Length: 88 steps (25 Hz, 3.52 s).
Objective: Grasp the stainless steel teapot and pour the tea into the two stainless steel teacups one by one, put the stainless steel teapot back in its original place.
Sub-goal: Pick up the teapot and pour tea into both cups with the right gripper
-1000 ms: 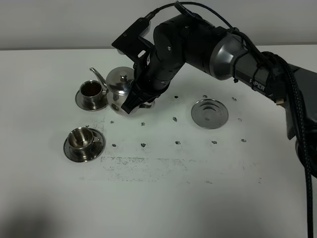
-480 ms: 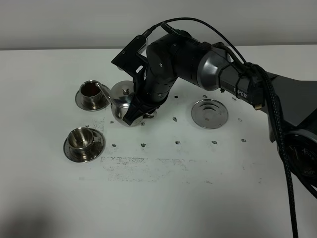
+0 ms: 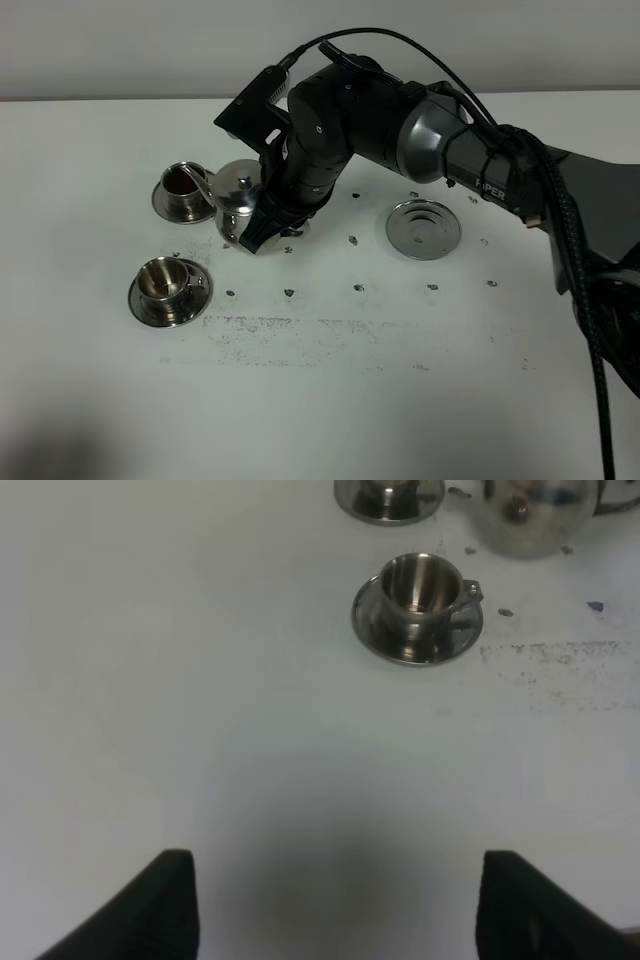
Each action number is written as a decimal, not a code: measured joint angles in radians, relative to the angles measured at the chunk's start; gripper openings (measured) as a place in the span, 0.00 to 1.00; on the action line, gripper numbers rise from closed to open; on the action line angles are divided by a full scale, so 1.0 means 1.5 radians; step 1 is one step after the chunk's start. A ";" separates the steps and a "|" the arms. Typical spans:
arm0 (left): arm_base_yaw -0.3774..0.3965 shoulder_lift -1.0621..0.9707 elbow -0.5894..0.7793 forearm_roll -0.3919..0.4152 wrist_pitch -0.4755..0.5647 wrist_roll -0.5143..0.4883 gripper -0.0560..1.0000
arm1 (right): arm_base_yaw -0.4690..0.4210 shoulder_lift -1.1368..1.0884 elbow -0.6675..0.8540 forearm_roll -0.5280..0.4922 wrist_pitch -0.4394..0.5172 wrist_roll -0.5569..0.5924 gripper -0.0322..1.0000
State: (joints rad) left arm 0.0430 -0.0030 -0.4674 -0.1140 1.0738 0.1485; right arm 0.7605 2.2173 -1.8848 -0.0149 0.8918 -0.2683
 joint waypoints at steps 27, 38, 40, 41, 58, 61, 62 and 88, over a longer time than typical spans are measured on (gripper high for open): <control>0.000 0.000 0.000 0.000 0.000 0.000 0.60 | 0.035 -0.088 0.084 -0.040 -0.110 -0.644 0.22; 0.000 0.000 0.000 0.000 0.000 0.000 0.60 | 0.033 -0.001 -0.018 -0.102 -0.049 -0.645 0.22; 0.000 0.000 0.000 0.000 0.000 0.000 0.60 | 0.033 0.002 -0.020 -0.118 -0.048 -0.644 0.22; 0.000 0.000 0.000 0.000 0.000 0.000 0.60 | 0.033 0.005 -0.021 -0.129 -0.048 -0.640 0.22; 0.000 0.000 0.000 0.000 0.000 0.000 0.60 | 0.062 0.011 -0.021 -0.236 -0.055 -0.584 0.22; 0.000 0.000 0.000 0.000 0.000 0.000 0.60 | 0.068 0.011 -0.021 -0.248 -0.058 -0.584 0.22; 0.000 0.000 0.000 0.000 0.000 0.000 0.60 | 0.070 0.011 -0.021 -0.250 -0.058 -0.584 0.22; 0.000 0.000 0.000 0.000 0.000 0.000 0.60 | 0.102 0.011 -0.022 -0.363 -0.061 -0.567 0.22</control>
State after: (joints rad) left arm 0.0430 -0.0030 -0.4674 -0.1140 1.0738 0.1485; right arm 0.9137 2.2335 -1.9177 -0.5588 0.8006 -1.1187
